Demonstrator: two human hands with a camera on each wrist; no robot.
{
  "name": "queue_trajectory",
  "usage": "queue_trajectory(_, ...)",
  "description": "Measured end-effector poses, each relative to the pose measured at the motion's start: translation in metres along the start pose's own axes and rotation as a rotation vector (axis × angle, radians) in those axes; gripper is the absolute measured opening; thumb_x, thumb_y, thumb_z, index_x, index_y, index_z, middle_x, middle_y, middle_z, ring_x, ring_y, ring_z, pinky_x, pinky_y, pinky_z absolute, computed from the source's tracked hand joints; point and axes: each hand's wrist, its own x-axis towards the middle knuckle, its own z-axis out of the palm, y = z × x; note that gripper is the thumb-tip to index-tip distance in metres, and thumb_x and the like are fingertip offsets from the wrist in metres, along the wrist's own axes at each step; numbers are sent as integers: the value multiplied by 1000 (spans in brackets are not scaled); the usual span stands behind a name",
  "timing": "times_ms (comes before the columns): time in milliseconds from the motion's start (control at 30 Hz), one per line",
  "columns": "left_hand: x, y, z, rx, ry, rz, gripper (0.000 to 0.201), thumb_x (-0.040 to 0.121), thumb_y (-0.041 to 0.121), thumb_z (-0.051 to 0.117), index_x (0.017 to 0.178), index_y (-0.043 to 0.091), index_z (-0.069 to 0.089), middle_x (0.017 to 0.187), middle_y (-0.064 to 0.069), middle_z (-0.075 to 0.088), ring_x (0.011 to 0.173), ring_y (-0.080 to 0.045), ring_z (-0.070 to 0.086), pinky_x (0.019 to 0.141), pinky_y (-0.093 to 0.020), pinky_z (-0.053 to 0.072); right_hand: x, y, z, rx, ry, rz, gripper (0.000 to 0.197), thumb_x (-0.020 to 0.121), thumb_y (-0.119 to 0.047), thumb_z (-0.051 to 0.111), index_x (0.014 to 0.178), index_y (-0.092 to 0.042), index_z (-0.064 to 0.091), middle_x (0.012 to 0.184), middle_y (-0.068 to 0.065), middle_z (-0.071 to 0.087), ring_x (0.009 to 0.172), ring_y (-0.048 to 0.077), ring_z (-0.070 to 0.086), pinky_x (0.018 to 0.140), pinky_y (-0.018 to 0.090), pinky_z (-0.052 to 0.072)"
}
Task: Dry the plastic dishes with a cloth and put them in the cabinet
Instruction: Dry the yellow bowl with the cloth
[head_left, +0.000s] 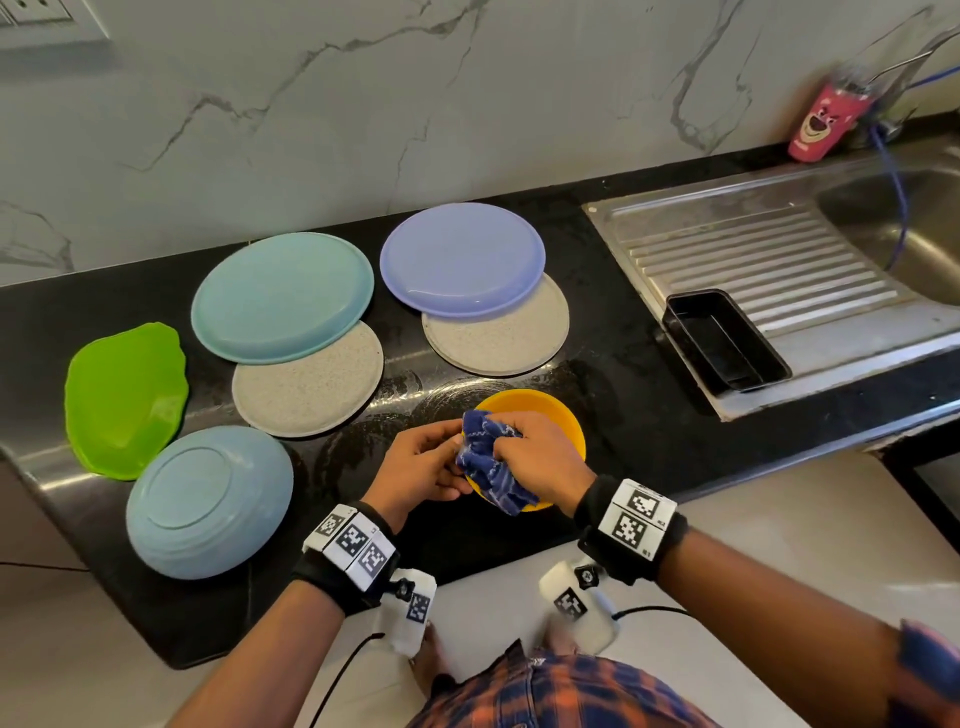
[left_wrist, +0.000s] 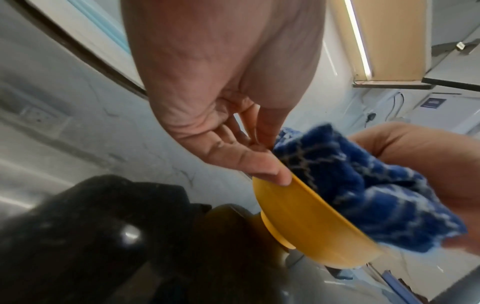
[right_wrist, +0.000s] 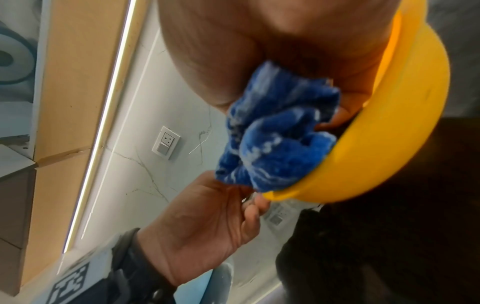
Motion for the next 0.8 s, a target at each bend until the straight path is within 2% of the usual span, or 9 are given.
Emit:
queue_trajectory(100,-1,-2,-1,9,8,19,19,100,16,57,114,19,70,67,-4,69,49,-11,62,48,-19,50,-2,-2,-7,-37,-126,9,26,74,-6,51,52,-18,43,56,3,44,57,17,37,61,38,30)
queue_trajectory(233,2,-1,-2,67,28,75,20,99,10,56,111,18,71,77,-8,72,48,-15,62,46,-19,49,-2,-10,-22,-149,-290,2,17,74,-6,53,57,-6,51,61,8,44,59,19,36,61,37,31)
queue_trajectory(300,3,1,-1,73,29,93,21,100,9,55,108,19,71,78,-10,71,48,-15,62,45,-19,49,1,-12,-28,-211,-264,-6,13,72,-13,53,63,-5,57,63,14,53,59,24,40,60,40,36)
queue_trajectory(367,4,3,0,74,28,97,19,100,12,55,107,20,71,77,-9,71,50,-15,62,47,-20,50,4,-11,-31,-249,-177,-5,20,74,-17,52,77,-4,67,76,19,64,62,24,49,64,43,45)
queue_trajectory(467,7,3,0,89,64,88,18,101,17,55,109,18,71,73,-4,70,50,-12,60,47,-19,49,6,-10,-22,-207,-175,-64,19,76,-16,50,70,-3,62,71,23,59,58,21,46,63,49,45)
queue_trajectory(533,9,4,-1,103,80,89,16,99,18,59,108,17,71,72,-3,69,48,-11,57,45,-19,48,7,-7,-14,-239,-201,-99,21,76,-20,48,72,-6,64,70,21,60,58,24,48,62,51,45)
queue_trajectory(633,15,3,-6,183,77,128,11,95,16,65,104,19,71,79,-14,70,48,-12,59,44,-23,49,9,-5,-11,-293,-225,-108,27,73,-26,47,80,-12,69,74,16,66,68,34,58,65,50,49)
queue_trajectory(700,21,2,-9,279,103,183,8,90,22,69,97,24,72,81,-17,72,53,-18,63,51,-31,54,9,-9,-12,-334,-256,-124,23,75,-25,49,80,-19,71,73,10,68,69,32,60,65,48,50)
queue_trajectory(800,25,2,-14,443,173,235,15,77,37,64,88,31,73,77,5,74,73,-13,70,74,-37,58,6,-20,-18,-459,-402,-186,17,82,-18,53,75,-20,68,69,7,63,59,20,48,60,37,41)
